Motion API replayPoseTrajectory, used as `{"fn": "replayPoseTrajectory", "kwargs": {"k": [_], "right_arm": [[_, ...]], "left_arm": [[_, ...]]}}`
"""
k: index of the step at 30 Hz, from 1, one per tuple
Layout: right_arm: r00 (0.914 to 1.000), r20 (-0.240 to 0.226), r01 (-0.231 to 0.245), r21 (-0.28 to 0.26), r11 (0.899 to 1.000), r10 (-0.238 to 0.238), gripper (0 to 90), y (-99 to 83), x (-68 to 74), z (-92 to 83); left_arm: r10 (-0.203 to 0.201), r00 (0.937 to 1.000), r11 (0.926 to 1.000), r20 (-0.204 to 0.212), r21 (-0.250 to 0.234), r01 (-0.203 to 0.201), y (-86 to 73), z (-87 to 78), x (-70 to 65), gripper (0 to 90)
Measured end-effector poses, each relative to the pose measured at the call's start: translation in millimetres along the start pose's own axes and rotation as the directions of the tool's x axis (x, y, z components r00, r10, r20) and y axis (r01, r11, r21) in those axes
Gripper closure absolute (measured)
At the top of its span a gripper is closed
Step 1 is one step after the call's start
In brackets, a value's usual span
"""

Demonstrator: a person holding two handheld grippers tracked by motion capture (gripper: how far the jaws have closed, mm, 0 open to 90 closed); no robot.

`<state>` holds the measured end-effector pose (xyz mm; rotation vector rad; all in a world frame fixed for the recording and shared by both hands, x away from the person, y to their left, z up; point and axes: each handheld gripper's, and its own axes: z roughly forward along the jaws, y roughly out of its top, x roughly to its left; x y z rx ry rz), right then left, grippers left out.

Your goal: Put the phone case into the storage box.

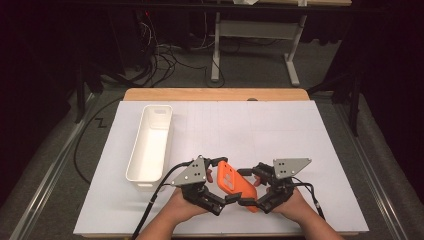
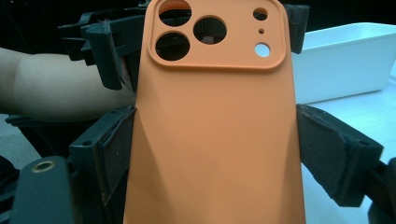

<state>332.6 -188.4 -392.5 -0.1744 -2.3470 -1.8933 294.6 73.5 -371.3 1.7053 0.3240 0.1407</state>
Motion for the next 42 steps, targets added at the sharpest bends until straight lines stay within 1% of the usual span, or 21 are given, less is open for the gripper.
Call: {"fn": "replayPoseTrajectory", "kwargs": {"k": [11, 16, 20, 27, 34, 42], "right_arm": [[1.0000, 0.005, 0.004, -0.011, 1.000, -0.004, 16.7, 1.0, -0.2, -1.5], [1.0000, 0.004, 0.005, -0.015, 1.000, -0.005, 16.7, 1.5, 0.0, -2.3], [1.0000, 0.004, 0.006, -0.015, 1.000, -0.006, 16.7, 1.5, 0.0, -2.3], [1.0000, 0.002, 0.007, -0.013, 1.000, -0.007, 16.7, 1.5, 0.2, -2.3], [1.0000, 0.002, 0.009, -0.011, 1.000, -0.009, 16.7, 1.3, 0.1, -2.0], [0.9999, -0.004, 0.010, -0.014, 1.000, -0.010, 16.7, 1.4, 0.4, -2.0]], "left_arm": [[0.002, 1.0000, 1.0000, -0.005, -0.004, -0.002, -1.4, -1.0, 1.1, 1.7], [-0.003, 1.0000, 1.0000, 0.009, -0.003, 0.003, -1.4, -1.3, 1.5, 2.0], [-0.007, 0.9999, 1.0000, 0.013, -0.002, 0.007, -1.4, -1.9, 2.3, 2.8], [-0.014, 0.9995, 0.9999, 0.028, -0.006, 0.014, -2.8, -6.0, 5.6, 8.3], [-0.011, 0.9992, 0.9999, 0.038, -0.009, 0.012, -3.6, -6.7, 6.5, 8.5], [-0.023, 0.9983, 0.9995, 0.053, -0.021, 0.024, -3.8, -7.9, 7.5, 8.8]]}}
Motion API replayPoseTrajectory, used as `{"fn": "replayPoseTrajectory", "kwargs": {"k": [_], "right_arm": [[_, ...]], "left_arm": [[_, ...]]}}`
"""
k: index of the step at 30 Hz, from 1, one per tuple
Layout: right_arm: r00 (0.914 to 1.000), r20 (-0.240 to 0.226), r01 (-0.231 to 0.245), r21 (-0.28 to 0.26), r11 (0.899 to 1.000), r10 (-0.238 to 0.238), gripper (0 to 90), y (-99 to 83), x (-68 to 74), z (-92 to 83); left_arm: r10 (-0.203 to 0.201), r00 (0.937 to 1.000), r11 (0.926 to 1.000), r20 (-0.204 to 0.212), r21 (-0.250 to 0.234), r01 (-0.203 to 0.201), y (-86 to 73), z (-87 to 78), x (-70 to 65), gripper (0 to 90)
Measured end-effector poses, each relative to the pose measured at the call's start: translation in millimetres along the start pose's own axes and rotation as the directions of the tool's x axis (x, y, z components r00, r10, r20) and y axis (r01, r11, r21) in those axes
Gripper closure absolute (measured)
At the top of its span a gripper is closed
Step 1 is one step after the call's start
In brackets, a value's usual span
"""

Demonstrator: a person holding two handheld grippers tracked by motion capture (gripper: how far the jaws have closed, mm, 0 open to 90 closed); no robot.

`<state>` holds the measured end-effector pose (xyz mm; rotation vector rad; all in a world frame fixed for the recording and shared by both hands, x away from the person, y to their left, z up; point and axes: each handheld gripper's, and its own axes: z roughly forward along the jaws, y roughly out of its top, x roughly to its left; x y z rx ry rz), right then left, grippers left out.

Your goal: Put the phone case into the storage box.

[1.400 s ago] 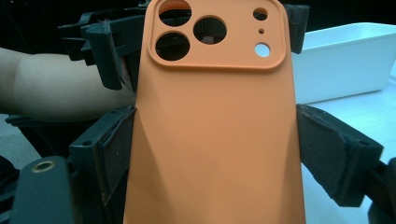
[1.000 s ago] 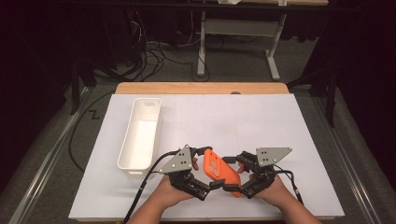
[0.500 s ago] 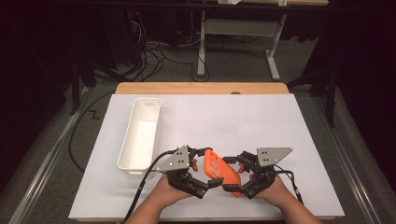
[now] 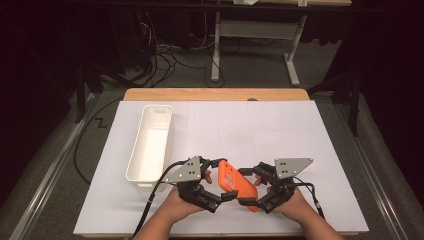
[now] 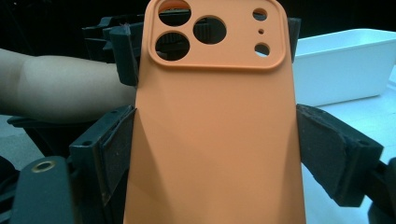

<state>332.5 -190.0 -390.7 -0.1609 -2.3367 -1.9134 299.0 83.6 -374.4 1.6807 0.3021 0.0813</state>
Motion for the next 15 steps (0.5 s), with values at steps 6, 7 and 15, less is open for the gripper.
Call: {"fn": "replayPoseTrajectory", "kwargs": {"k": [6, 7, 15], "right_arm": [[1.0000, -0.001, 0.001, -0.001, 1.000, -0.001, 16.7, 0.0, 0.0, -0.2], [1.0000, 0.000, 0.002, 0.000, 1.000, -0.002, 16.7, 0.0, 0.0, -0.1], [1.0000, 0.003, 0.003, 0.001, 1.000, -0.003, 16.7, -0.2, -0.1, 0.1]], "left_arm": [[-0.007, 1.0000, 1.0000, 0.005, -0.004, 0.007, -0.4, -0.9, 0.9, 9.9], [-0.007, 0.9999, 1.0000, 0.007, -0.006, 0.007, -0.5, -1.1, 1.0, 10.0], [-0.010, 0.9999, 0.9999, 0.007, -0.009, 0.010, -0.6, -1.6, 1.7, 11.3]]}}
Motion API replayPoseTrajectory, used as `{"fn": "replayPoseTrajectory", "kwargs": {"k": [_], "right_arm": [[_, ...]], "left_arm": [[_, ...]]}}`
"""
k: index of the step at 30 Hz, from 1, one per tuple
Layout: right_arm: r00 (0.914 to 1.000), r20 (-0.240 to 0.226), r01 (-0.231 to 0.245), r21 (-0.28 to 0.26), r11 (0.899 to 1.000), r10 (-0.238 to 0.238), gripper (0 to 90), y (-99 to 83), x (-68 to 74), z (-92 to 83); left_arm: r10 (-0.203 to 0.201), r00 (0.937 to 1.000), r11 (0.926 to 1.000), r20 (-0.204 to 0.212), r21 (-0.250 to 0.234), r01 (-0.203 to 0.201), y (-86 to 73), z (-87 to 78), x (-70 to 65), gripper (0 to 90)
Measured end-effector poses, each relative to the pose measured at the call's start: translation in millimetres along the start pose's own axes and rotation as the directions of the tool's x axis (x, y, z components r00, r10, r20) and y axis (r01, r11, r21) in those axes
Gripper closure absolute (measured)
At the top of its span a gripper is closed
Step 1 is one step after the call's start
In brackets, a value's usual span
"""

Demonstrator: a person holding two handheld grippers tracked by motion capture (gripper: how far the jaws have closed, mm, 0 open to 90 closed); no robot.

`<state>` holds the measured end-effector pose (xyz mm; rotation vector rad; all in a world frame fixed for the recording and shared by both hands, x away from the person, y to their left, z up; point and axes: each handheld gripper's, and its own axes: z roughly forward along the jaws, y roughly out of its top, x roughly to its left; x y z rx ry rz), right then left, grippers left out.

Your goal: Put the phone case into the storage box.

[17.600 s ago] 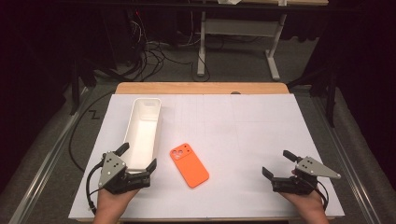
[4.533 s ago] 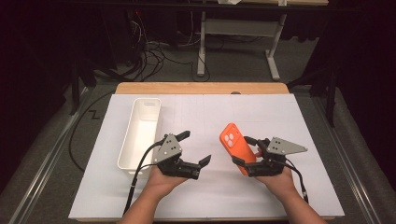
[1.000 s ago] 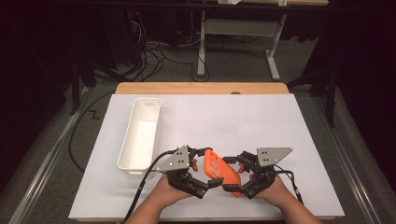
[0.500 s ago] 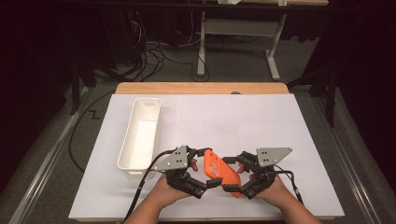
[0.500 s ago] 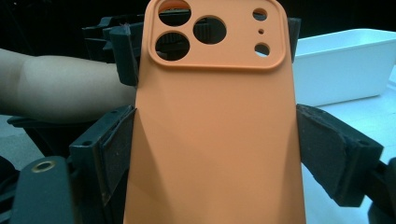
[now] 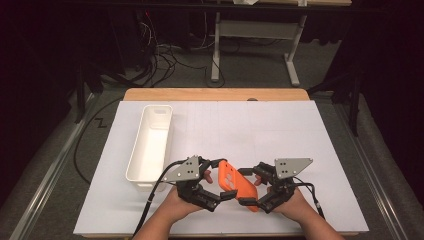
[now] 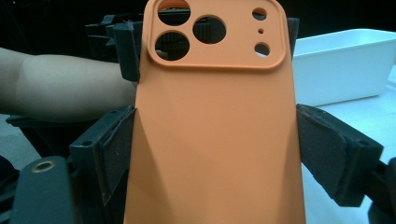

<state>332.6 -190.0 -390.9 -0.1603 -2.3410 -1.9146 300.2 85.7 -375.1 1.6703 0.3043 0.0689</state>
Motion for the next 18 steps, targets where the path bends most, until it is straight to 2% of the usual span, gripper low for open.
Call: {"fn": "replayPoseTrajectory", "kwargs": {"k": [18], "right_arm": [[0.9993, 0.032, 0.018, 0.014, 1.000, -0.019, 16.2, 0.2, 2.0, 2.9]], "left_arm": [[0.009, 0.9999, 1.0000, -0.014, -0.002, -0.009, 0.2, 0.2, -0.6, 12.7]]}}
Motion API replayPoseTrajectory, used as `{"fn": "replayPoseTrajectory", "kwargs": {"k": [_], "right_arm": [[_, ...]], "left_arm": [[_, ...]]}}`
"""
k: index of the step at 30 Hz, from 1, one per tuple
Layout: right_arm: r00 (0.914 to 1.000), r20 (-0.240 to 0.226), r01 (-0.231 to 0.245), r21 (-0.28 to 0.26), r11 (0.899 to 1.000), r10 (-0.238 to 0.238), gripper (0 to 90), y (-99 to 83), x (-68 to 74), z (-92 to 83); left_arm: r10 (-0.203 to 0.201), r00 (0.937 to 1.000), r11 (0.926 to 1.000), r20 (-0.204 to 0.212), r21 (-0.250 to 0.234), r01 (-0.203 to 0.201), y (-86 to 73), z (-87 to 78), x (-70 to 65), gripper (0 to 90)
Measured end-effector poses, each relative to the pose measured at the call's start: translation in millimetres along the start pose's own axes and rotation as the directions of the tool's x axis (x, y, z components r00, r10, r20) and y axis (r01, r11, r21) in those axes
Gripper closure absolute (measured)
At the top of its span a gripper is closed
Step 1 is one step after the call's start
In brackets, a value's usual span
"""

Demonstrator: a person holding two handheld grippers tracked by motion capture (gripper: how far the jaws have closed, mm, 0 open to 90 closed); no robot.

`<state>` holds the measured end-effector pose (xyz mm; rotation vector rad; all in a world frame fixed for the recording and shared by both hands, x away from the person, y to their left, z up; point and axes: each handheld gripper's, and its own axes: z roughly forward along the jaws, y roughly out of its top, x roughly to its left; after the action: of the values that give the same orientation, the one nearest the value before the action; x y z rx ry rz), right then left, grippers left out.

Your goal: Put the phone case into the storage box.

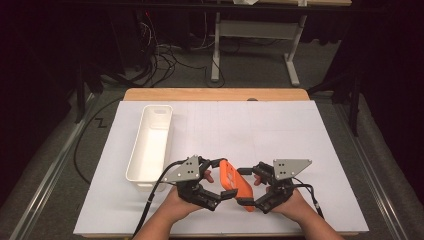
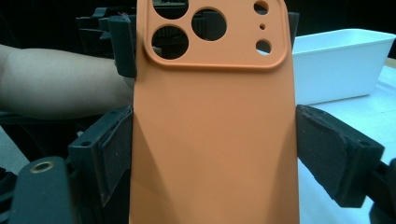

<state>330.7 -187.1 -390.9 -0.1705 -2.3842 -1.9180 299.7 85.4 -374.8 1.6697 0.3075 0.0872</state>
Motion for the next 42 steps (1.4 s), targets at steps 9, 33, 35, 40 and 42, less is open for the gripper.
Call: {"fn": "replayPoseTrajectory", "kwargs": {"k": [9, 33, 35, 40, 42], "right_arm": [[0.9996, 0.023, 0.015, 0.006, 1.000, -0.016, 15.3, 0.3, 1.7, 2.0], [0.9959, 0.090, 0.003, 0.055, 0.999, -0.008, 6.9, 0.0, 0.8, -0.2], [0.9943, 0.106, 0.001, 0.062, 0.998, -0.008, 4.3, -0.4, 0.1, -2.0], [0.9874, 0.158, -0.016, 0.091, 0.996, 0.001, 0.2, -4.3, -0.6, -9.4], [0.9835, 0.181, -0.017, 0.094, 0.995, 0.000, 0.1, -5.7, -0.9, -13.1]], "left_arm": [[0.007, 0.9998, 1.0000, -0.020, 0.005, -0.007, 0.0, 0.7, -0.4, 13.6], [0.017, 0.9894, 0.9997, -0.144, 0.018, -0.015, 1.1, -5.7, 1.0, 14.5], [0.015, 0.9884, 0.9997, -0.151, 0.019, -0.012, 0.7, -6.6, 1.5, 14.5], [0.015, 0.9834, 0.9997, -0.181, 0.020, -0.012, 0.5, -8.2, 1.1, 14.5], [0.012, 0.9820, 0.9998, -0.189, 0.017, -0.009, 0.5, -9.2, 0.9, 14.5]]}}
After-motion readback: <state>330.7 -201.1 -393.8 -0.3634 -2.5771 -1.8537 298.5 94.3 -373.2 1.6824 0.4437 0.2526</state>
